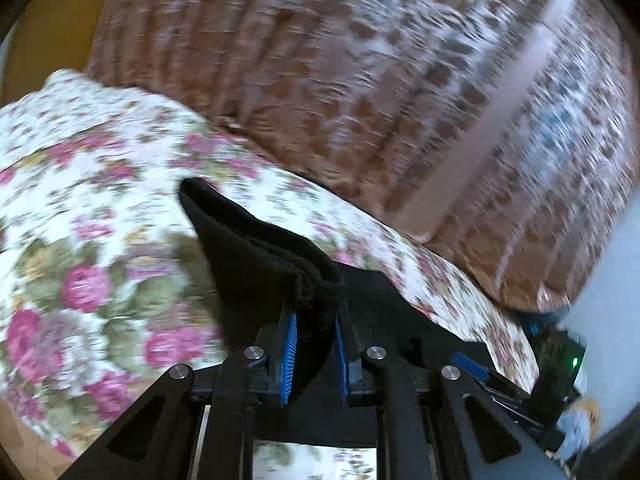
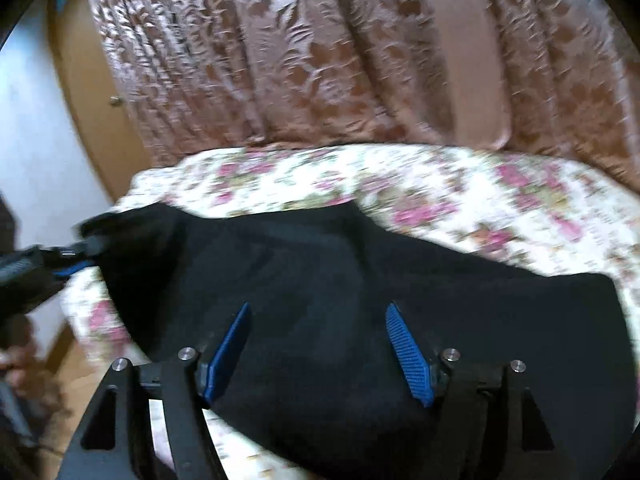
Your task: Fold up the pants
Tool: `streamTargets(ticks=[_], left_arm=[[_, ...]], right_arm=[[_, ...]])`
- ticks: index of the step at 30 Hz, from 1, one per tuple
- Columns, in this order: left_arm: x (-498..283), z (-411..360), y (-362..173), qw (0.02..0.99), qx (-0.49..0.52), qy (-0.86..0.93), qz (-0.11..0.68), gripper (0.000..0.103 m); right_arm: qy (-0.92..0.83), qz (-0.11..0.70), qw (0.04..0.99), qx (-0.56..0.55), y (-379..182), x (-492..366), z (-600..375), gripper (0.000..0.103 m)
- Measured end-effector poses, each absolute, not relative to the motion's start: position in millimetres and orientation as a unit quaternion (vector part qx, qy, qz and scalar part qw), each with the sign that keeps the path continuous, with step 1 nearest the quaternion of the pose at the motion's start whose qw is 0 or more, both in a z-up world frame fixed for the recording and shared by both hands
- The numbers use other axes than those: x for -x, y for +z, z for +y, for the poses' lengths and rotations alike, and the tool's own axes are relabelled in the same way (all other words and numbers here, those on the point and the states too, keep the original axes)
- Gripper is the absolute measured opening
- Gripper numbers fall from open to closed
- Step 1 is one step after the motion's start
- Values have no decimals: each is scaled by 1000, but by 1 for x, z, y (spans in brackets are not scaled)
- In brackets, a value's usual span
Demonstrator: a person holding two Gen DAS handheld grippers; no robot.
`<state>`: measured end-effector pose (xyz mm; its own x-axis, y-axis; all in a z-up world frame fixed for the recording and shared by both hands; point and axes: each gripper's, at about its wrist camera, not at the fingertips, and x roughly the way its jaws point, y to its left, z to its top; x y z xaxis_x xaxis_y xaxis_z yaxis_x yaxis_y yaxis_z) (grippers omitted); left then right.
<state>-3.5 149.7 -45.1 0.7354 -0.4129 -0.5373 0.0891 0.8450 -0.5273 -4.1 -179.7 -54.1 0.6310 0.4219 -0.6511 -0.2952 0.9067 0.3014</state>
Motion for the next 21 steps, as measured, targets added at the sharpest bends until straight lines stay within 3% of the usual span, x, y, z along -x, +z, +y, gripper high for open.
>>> streamTargets(ticks=[9, 16, 17, 19, 20, 21], left_arm=[[1, 75, -37, 896, 154, -230, 348, 16], [17, 36, -38, 888, 94, -287, 347, 16], [20, 34, -38, 887, 89, -292, 347, 16], [23, 29, -39, 884, 83, -302, 347, 16], [24, 29, -39, 884, 80, -303, 348, 16], [25, 29, -40, 882, 76, -306, 350, 16]], right_arm=[[360, 407, 807, -230, -35, -14, -175, 71], [390, 451, 767, -238, -42, -39, -149, 71], [387, 459, 764, -236, -45, -43, -146, 67], [375, 481, 761, -221, -53, -52, -140, 43], [368, 490, 761, -212, -56, -54, -137, 25], [354, 495, 767, -203, -60, -55, -138, 16]])
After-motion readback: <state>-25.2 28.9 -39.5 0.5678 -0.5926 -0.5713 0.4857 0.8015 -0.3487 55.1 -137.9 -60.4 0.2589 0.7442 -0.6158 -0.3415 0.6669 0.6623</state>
